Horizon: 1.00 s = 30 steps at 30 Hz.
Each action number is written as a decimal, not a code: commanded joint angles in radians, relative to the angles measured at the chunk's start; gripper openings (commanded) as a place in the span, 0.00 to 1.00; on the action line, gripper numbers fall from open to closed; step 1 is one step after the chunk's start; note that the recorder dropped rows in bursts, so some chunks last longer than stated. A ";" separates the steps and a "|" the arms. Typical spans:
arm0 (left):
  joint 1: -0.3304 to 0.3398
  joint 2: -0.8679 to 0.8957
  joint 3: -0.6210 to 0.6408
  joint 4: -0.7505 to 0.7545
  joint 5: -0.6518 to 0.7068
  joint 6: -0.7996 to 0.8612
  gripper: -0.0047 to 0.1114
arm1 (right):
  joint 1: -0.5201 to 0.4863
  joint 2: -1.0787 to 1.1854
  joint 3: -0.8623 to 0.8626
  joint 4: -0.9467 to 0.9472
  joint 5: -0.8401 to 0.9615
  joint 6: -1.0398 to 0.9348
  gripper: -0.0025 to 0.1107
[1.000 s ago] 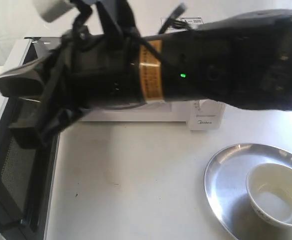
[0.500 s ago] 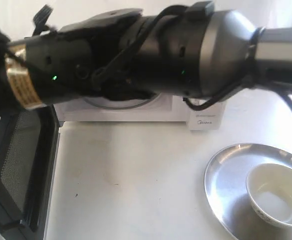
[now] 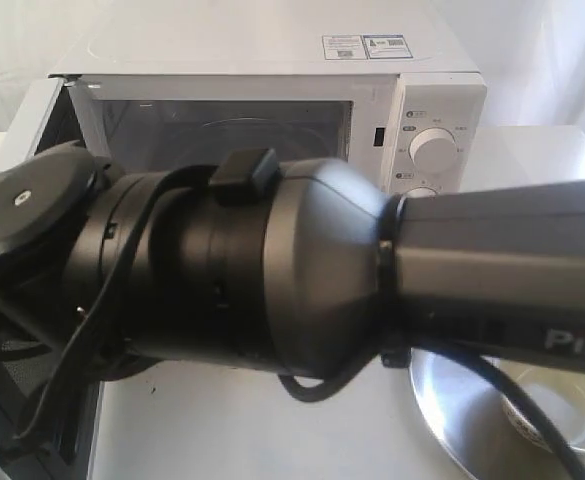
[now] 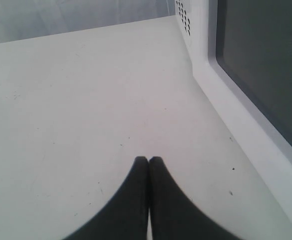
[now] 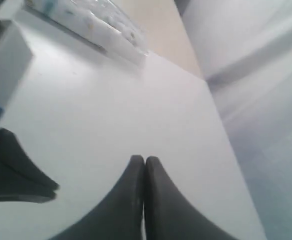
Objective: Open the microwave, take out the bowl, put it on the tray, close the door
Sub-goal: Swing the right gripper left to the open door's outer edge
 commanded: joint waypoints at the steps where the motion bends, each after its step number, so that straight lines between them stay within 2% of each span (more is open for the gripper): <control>1: -0.001 -0.002 -0.001 -0.004 -0.002 -0.006 0.04 | 0.003 -0.002 0.040 0.004 0.235 -0.096 0.02; 7: -0.001 -0.002 -0.001 -0.004 -0.002 -0.006 0.04 | 0.003 -0.002 0.105 0.111 0.465 -0.317 0.02; 9: -0.001 -0.002 -0.001 -0.004 -0.002 -0.006 0.04 | 0.003 -0.002 0.115 0.158 0.606 -0.394 0.02; 12: -0.001 -0.002 -0.001 -0.004 -0.002 -0.006 0.04 | -0.010 -0.002 0.124 0.147 0.920 -0.448 0.02; 14: -0.001 -0.002 -0.001 -0.004 -0.002 -0.006 0.04 | -0.065 -0.002 0.124 0.099 1.160 -0.413 0.02; 15: -0.001 -0.002 -0.001 -0.004 -0.002 -0.006 0.04 | -0.097 -0.002 0.124 0.087 1.221 -0.382 0.02; 19: -0.001 -0.002 -0.001 -0.004 -0.002 -0.006 0.04 | -0.219 -0.036 0.122 0.223 1.221 -0.324 0.02; 21: -0.001 -0.002 -0.001 -0.004 -0.002 -0.006 0.04 | -0.226 -0.049 0.124 0.257 1.221 -0.301 0.02; 25: -0.001 -0.002 -0.001 -0.004 -0.002 -0.006 0.04 | -0.176 -0.064 0.124 0.223 1.221 -0.281 0.02; 27: -0.001 -0.002 -0.001 -0.004 -0.002 -0.006 0.04 | -0.179 -0.065 0.124 0.319 1.102 -0.291 0.02; 29: -0.001 -0.002 -0.001 -0.004 -0.002 -0.006 0.04 | -0.204 -0.057 0.124 0.633 0.882 -0.463 0.02; 30: -0.001 -0.002 -0.001 -0.004 -0.002 -0.006 0.04 | -0.208 -0.048 0.124 0.678 0.843 -0.500 0.02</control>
